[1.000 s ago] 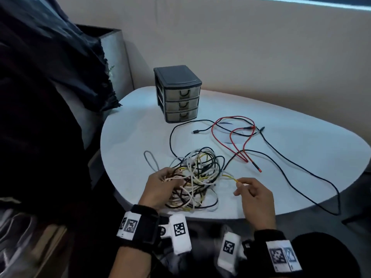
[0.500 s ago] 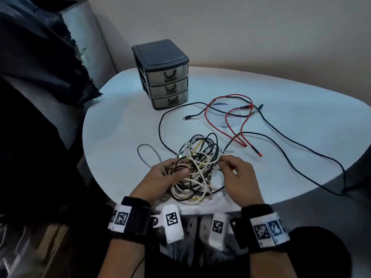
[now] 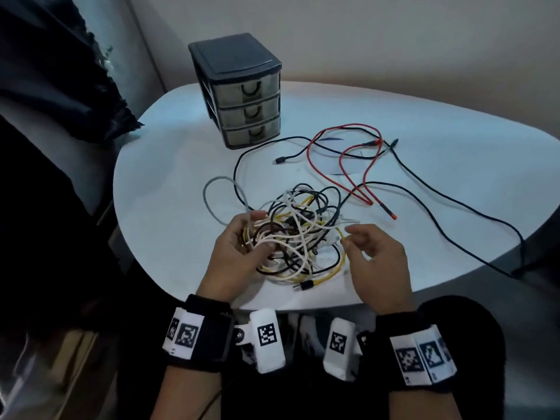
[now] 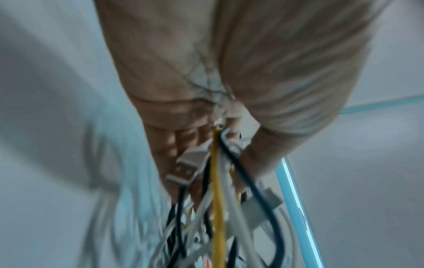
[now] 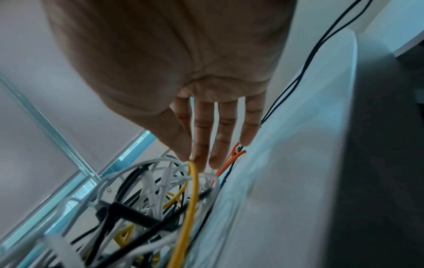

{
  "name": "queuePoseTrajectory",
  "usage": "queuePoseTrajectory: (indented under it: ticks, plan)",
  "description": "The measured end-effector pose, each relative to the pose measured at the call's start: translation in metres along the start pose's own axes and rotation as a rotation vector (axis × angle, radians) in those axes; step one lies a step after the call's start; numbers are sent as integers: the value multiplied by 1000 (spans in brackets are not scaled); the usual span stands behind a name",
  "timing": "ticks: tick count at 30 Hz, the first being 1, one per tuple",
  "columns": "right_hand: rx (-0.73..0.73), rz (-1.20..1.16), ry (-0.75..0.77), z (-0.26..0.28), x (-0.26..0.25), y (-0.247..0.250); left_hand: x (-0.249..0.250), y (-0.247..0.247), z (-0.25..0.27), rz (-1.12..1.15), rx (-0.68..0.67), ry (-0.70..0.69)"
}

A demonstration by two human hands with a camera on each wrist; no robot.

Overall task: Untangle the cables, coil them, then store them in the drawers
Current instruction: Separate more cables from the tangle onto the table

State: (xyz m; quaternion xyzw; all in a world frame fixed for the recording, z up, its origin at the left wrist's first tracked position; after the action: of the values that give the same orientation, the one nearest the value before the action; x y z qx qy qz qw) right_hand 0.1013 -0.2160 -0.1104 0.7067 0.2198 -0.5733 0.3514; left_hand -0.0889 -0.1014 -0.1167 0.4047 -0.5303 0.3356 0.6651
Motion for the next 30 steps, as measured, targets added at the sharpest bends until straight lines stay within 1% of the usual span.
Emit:
queuePoseTrajectory:
  ticks: [2, 3, 5, 7, 10, 12, 14, 16, 21, 25, 27, 30]
  plan:
    - [5, 62, 3, -1, -6, 1, 9, -4, 1, -9, 54, -57]
    - [33, 78, 18, -1, -11, 2, 13, -4, 1, -43, 65, -92]
    - [105, 65, 80, -2, -24, 5, 20, -4, 0, -121, 48, -168]
    - [115, 17, 159, -4, -42, 7, 28, -3, 0, -145, -1, -216]
    - [37, -29, 289, -5, -64, 3, 38, -2, 4, -171, -68, -279]
    - [-35, -46, 337, -4, -69, -5, 41, -1, 6, -183, -78, -328]
    - [-125, -20, 318, -4, -70, -16, 42, 1, 6, -184, -69, -357]
    - [-206, 56, 289, -7, -70, -26, 43, 2, 6, -182, -67, -362]
    - [-306, 242, 213, -26, -80, -37, 44, 5, 7, -176, -71, -350]
    - [-356, 382, 283, -38, -88, -40, 46, 6, 11, -137, -75, -338]
    - [-336, 357, 327, -44, -91, -42, 46, 5, 10, -106, -52, -335]
    - [-154, 138, 354, -58, -100, -40, 41, 3, 5, -81, 20, -308]
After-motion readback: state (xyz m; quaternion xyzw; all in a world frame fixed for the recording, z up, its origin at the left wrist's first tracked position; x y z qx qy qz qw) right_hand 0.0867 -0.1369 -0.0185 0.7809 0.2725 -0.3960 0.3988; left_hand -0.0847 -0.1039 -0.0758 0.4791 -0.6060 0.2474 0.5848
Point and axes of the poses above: each hand's wrist, its own z-axis away from the middle knuckle, its own y-axis out of the back of the hand, x = y × z, the point moved 1 cm from there along -z, towards the middle knuckle, and after that the axes turned 15 degrees about -z, right-handed, at the moved point
